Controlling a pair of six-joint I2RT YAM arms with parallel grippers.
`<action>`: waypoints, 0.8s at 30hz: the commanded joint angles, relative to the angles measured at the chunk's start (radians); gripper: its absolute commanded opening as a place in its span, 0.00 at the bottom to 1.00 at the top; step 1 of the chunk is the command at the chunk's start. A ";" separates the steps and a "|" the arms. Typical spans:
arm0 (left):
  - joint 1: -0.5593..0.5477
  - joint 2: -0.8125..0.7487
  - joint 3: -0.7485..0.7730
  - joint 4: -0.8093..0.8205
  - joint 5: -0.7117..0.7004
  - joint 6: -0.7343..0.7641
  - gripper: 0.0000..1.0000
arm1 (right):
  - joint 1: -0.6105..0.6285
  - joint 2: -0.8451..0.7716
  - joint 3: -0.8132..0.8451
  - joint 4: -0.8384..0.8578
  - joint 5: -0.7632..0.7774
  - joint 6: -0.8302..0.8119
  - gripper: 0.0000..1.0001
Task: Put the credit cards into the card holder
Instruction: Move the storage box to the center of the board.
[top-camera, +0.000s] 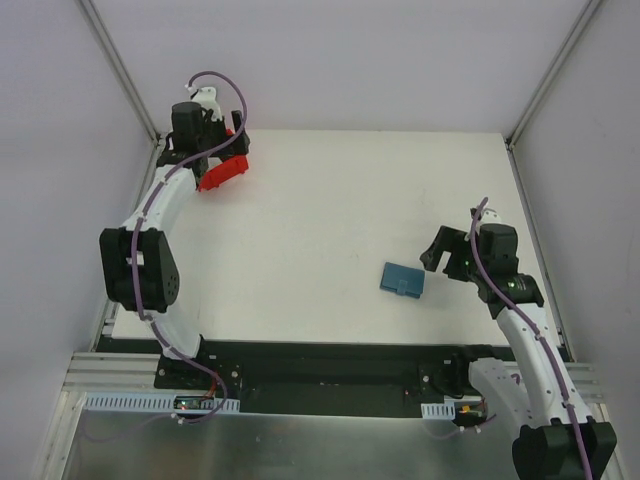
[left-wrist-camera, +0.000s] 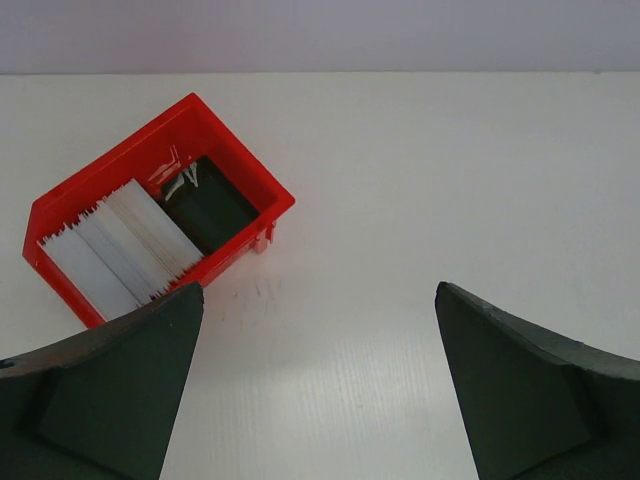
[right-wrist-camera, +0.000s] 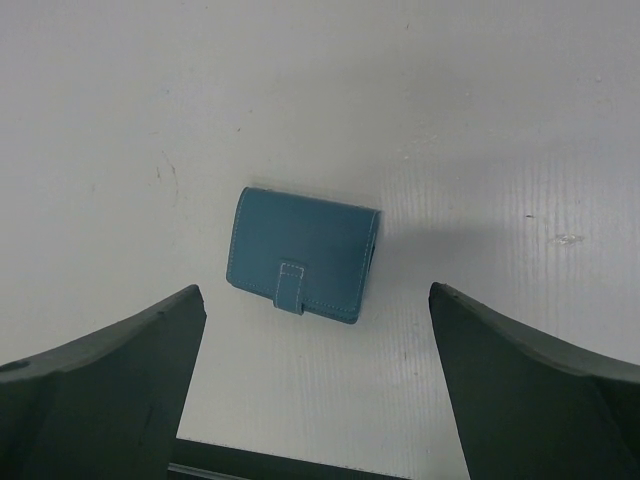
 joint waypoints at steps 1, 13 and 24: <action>0.040 0.145 0.146 0.007 0.176 0.062 0.99 | 0.004 -0.020 0.007 -0.029 -0.028 0.010 0.96; 0.067 0.412 0.311 0.007 0.288 0.092 0.99 | 0.004 0.026 0.010 -0.038 -0.032 0.002 0.96; 0.071 0.464 0.311 0.001 0.244 0.139 0.99 | 0.004 0.093 0.012 -0.009 -0.072 0.016 0.96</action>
